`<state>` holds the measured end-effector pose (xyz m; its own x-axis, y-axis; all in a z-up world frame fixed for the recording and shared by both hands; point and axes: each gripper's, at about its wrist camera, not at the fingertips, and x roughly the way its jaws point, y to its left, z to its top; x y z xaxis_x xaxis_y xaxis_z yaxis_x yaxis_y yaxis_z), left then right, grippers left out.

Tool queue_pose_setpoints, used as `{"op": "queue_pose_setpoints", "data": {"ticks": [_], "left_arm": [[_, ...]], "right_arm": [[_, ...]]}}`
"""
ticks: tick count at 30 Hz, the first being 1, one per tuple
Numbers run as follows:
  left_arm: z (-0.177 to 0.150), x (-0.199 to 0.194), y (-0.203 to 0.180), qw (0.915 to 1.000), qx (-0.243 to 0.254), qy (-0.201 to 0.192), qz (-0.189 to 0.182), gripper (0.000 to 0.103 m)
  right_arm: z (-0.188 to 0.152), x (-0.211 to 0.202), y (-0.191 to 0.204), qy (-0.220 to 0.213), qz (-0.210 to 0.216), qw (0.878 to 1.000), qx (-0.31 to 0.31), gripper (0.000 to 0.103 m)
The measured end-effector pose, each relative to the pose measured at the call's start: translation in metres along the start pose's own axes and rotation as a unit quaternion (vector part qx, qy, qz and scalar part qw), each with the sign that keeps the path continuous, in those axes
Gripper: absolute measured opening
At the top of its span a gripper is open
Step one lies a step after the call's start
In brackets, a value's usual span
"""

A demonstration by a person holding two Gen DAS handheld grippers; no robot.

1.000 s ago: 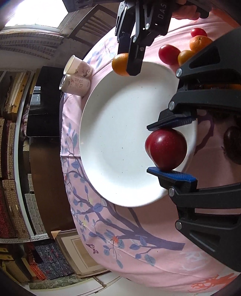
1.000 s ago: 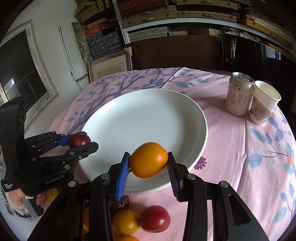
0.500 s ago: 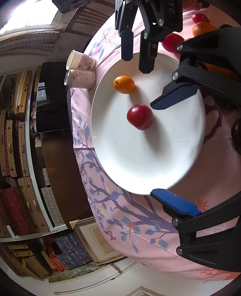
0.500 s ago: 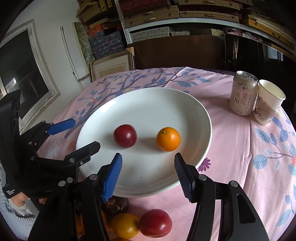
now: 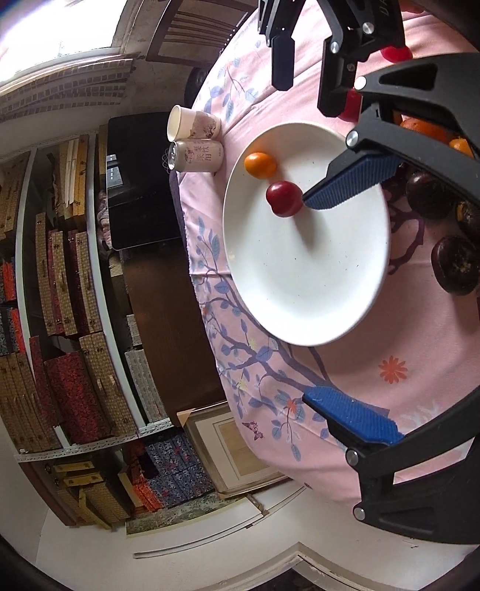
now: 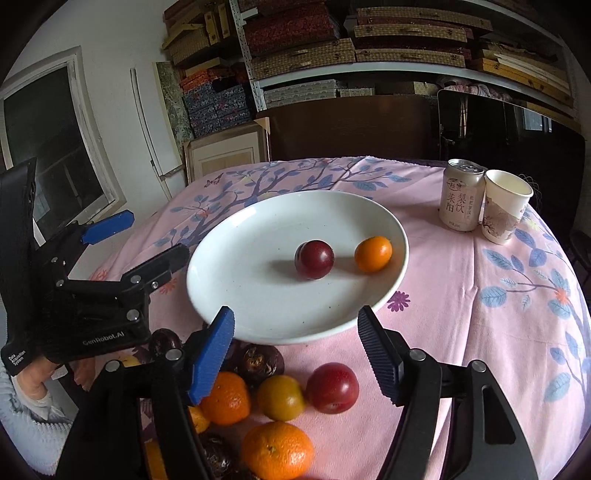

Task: Organize fruits
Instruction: 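Withdraw both open tools from the plate back toward the fruit pile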

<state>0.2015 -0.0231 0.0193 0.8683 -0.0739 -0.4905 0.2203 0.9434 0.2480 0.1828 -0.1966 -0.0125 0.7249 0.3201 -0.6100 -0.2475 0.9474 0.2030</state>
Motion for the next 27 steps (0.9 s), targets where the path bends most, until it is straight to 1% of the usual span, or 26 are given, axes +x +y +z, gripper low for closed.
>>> {"op": "queue_pose_setpoints", "data": {"ticks": [3,8,15,22,27], "left_arm": [[-0.004,-0.016,0.002,0.9999,-0.004,-0.009,0.009,0.095],[-0.016,-0.04,0.009,0.9993,-0.018,-0.019,0.025,0.096],[-0.039,-0.065,0.025,0.9978,-0.053,-0.02,0.035,0.098],[-0.068,-0.076,0.036,0.9962,-0.074,-0.004,0.047,0.098],[-0.094,-0.072,0.046,0.9948,-0.087,0.036,0.037,0.098]], "right_arm": [[-0.012,-0.011,0.0,-0.005,-0.002,1.0,0.009,0.073],[-0.03,-0.023,-0.003,-0.006,-0.009,1.0,0.023,0.073],[-0.057,-0.036,-0.013,-0.003,-0.021,0.998,0.051,0.074],[-0.074,-0.041,-0.013,0.006,-0.036,0.998,0.05,0.074],[-0.079,-0.045,-0.008,0.009,-0.054,0.998,0.036,0.074]]}}
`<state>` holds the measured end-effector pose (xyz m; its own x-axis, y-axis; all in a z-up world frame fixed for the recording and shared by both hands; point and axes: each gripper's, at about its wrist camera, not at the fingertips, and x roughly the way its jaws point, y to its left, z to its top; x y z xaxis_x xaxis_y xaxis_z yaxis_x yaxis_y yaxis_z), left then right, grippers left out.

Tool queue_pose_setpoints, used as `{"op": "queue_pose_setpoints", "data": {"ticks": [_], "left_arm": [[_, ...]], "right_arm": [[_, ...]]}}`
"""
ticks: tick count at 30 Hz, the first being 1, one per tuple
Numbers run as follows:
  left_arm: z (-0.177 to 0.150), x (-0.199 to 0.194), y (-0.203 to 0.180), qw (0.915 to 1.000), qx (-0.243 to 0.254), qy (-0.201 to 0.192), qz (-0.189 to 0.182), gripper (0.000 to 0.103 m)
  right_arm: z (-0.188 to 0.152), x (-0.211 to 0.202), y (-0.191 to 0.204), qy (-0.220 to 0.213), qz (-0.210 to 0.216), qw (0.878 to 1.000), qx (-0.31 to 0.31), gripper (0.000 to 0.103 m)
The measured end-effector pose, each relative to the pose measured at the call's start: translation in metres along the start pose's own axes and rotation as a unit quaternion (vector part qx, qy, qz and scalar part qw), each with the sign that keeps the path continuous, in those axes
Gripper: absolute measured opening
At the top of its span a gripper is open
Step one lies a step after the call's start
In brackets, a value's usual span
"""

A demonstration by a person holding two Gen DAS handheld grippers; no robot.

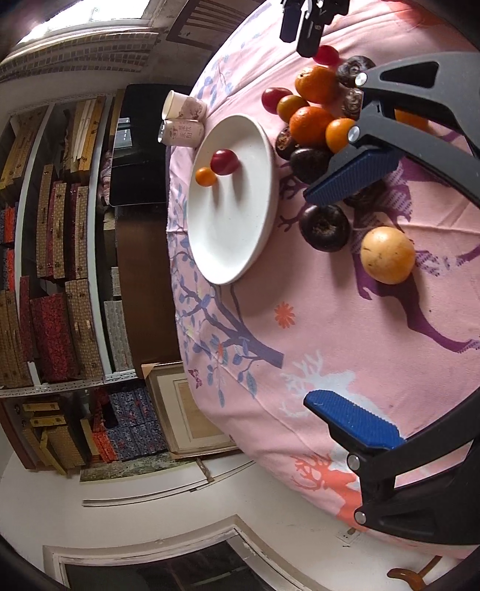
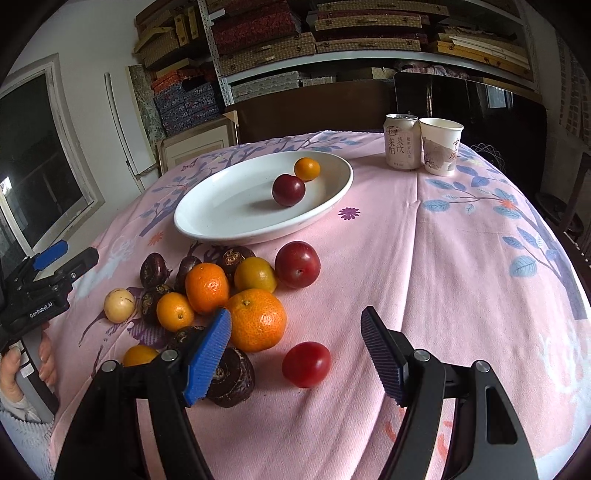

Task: Organize fruits
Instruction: 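Withdraw both open tools from the plate back toward the fruit pile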

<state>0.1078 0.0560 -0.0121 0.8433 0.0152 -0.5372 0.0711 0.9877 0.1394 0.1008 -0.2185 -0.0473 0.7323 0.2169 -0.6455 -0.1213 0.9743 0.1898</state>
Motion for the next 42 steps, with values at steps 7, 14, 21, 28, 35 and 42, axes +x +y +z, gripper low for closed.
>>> {"op": "queue_pose_setpoints", "data": {"ticks": [7,14,21,28,35,42], "left_arm": [[-0.015,0.009,0.006,0.9992,-0.01,0.036,-0.013,0.098],[-0.015,0.015,-0.001,0.999,0.0,0.042,-0.012,0.098],[-0.016,0.022,-0.003,0.9983,-0.002,0.056,-0.02,0.098],[-0.02,0.039,-0.005,0.9946,0.003,0.097,-0.036,0.098],[-0.024,0.049,-0.009,0.9914,0.01,0.124,-0.04,0.098],[-0.026,0.057,-0.017,0.988,0.028,0.145,-0.046,0.098]], "right_arm": [[-0.005,-0.011,0.016,-0.021,-0.042,0.998,-0.038,0.085],[-0.006,-0.011,0.021,-0.021,-0.064,0.996,-0.055,0.085],[-0.008,-0.01,0.025,-0.02,-0.074,0.995,-0.067,0.091],[-0.011,-0.006,0.035,-0.011,-0.077,0.993,-0.092,0.091],[-0.015,-0.001,0.05,0.002,-0.089,0.987,-0.13,0.091],[-0.017,0.011,0.055,0.033,-0.087,0.985,-0.145,0.09]]}}
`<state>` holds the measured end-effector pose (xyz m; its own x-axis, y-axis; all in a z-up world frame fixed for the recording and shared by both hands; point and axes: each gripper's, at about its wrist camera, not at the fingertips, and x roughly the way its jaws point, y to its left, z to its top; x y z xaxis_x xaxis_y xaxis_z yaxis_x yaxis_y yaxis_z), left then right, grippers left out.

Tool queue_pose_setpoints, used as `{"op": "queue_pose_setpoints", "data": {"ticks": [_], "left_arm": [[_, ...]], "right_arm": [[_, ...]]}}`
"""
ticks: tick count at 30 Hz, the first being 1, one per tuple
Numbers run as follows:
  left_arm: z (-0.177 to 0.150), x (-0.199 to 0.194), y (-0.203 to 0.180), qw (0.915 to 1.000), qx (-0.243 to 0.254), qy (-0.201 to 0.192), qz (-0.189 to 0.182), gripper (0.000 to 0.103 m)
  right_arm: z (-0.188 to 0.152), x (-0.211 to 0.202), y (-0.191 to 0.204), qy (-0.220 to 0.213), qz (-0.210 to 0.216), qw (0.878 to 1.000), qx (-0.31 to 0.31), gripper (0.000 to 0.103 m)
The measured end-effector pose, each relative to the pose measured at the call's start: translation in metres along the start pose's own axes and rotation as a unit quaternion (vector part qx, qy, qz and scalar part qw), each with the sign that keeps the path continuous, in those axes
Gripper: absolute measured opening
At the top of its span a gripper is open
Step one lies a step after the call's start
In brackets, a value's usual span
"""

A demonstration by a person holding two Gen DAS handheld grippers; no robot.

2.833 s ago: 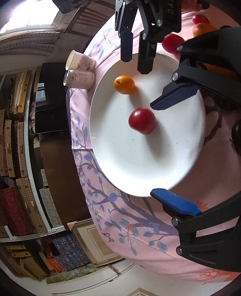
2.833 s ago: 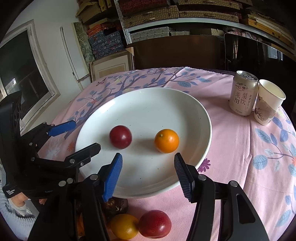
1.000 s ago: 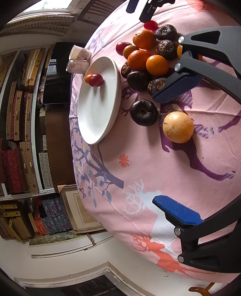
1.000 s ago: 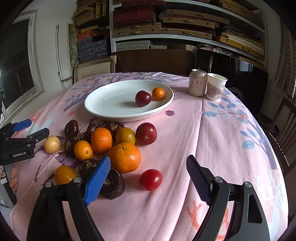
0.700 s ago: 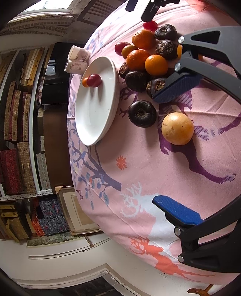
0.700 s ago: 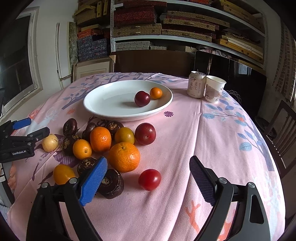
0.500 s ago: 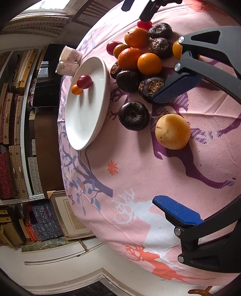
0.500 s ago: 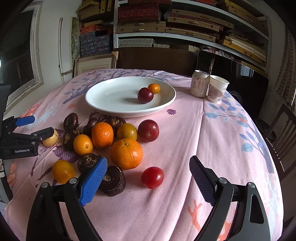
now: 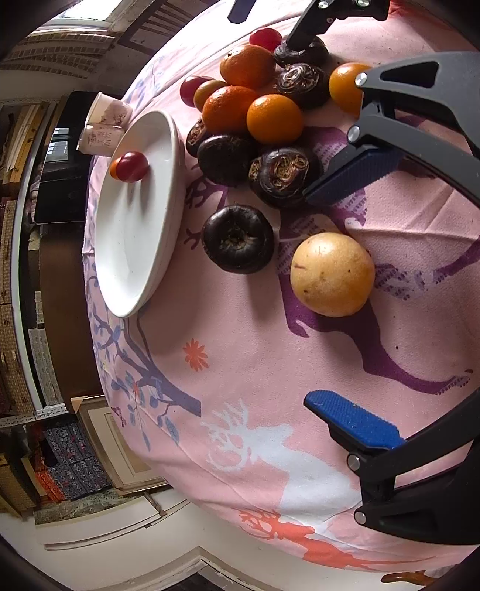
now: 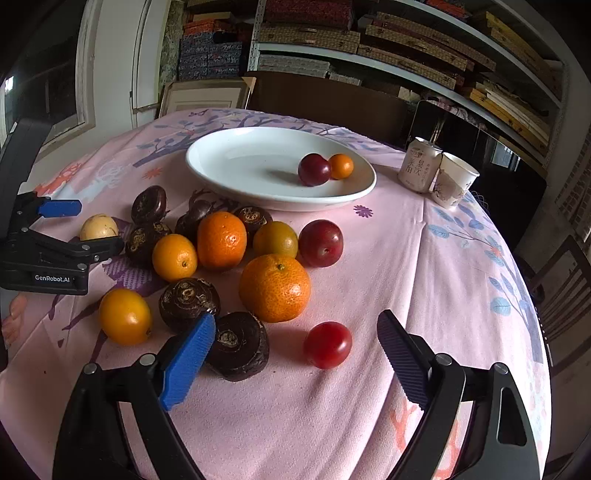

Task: Organize fruits
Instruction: 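Withdraw both open tools from the plate back toward the fruit pile, then grasp the yellow round fruit with the left tool while the right tool grasps a small red fruit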

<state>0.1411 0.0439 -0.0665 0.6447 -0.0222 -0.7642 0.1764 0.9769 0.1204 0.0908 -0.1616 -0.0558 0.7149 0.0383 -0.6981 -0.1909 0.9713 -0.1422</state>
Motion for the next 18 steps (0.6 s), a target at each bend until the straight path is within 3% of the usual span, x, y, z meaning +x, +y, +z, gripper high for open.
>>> {"op": "queue_pose_setpoints", "data": {"ticks": [8,16,18], "left_arm": [[0.003,0.002,-0.001,1.0,-0.001,-0.001,-0.008,0.098],[0.008,-0.011,-0.012,0.9988,0.021,-0.044,0.004,0.096],[0.009,-0.014,-0.018,0.9977,0.034,-0.056,0.015,0.084]], "right_arm": [[0.002,0.007,0.006,0.019,0.057,0.998,-0.019,0.087],[0.002,0.001,0.024,0.004,0.069,0.994,-0.09,0.063],[0.001,-0.002,0.026,-0.004,0.066,0.993,-0.098,0.054]]}}
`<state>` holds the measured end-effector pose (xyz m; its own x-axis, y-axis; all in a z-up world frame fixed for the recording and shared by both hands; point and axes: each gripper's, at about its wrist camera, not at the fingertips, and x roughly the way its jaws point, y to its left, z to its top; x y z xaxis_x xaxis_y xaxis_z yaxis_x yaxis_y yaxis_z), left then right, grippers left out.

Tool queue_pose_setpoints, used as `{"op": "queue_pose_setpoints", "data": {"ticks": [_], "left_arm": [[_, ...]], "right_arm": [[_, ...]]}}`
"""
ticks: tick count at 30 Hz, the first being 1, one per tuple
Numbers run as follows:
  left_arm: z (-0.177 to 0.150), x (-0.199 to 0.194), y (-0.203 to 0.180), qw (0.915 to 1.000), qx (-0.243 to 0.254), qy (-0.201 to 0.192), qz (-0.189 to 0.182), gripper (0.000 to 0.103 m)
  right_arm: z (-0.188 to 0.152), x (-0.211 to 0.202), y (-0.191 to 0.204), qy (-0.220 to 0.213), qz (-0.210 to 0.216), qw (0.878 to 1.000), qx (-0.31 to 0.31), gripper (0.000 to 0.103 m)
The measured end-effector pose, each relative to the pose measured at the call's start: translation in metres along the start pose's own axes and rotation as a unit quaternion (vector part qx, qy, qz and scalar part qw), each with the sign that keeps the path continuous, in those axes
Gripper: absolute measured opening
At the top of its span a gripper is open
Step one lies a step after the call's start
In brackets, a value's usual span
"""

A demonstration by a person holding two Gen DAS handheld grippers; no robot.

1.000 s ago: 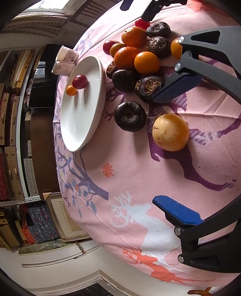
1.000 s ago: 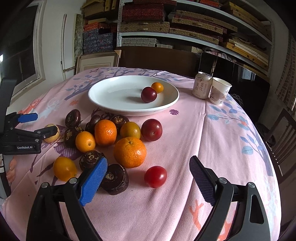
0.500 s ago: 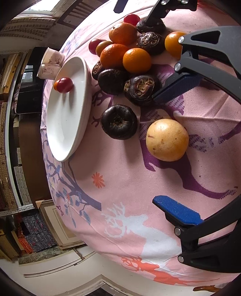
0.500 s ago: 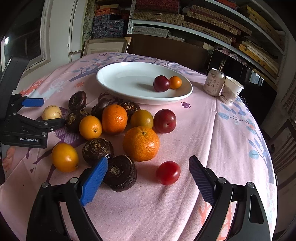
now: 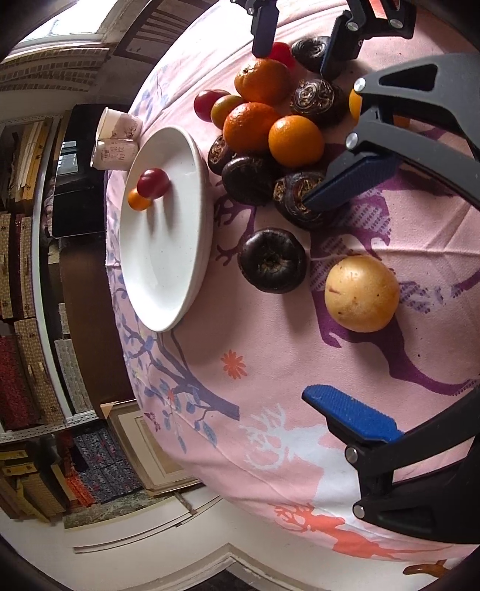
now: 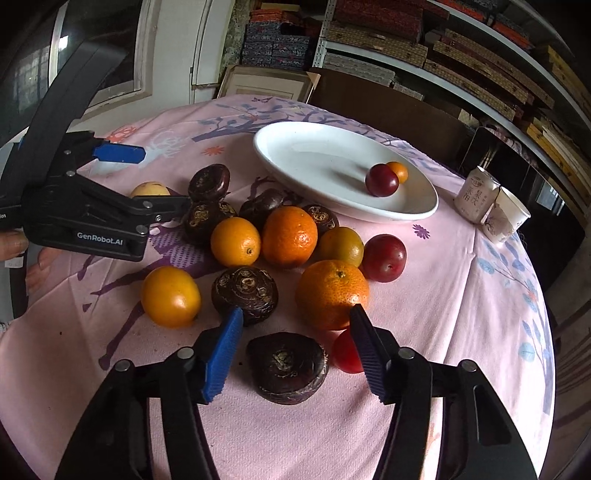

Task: Organize fruits
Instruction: 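Grasp the yellow round fruit with the left tool while the right tool grasps a small red fruit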

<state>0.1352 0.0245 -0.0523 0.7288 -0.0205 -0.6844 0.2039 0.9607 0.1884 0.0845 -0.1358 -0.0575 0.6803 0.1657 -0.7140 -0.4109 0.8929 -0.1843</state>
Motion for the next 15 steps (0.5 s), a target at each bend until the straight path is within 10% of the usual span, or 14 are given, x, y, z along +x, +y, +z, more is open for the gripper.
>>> {"op": "queue_pose_setpoints", "data": {"ticks": [5,15], "left_arm": [[0.003,0.002,-0.006,0.9999,0.013,-0.001,-0.009,0.071],[0.004,0.003,-0.004,0.9996,0.002,0.001,-0.03,0.06]], "right_arm": [[0.0,-0.007,0.001,-0.018,0.005,1.0,-0.005,0.036],[0.002,0.002,-0.01,0.001,0.016,1.0,0.013,0.057]]}}
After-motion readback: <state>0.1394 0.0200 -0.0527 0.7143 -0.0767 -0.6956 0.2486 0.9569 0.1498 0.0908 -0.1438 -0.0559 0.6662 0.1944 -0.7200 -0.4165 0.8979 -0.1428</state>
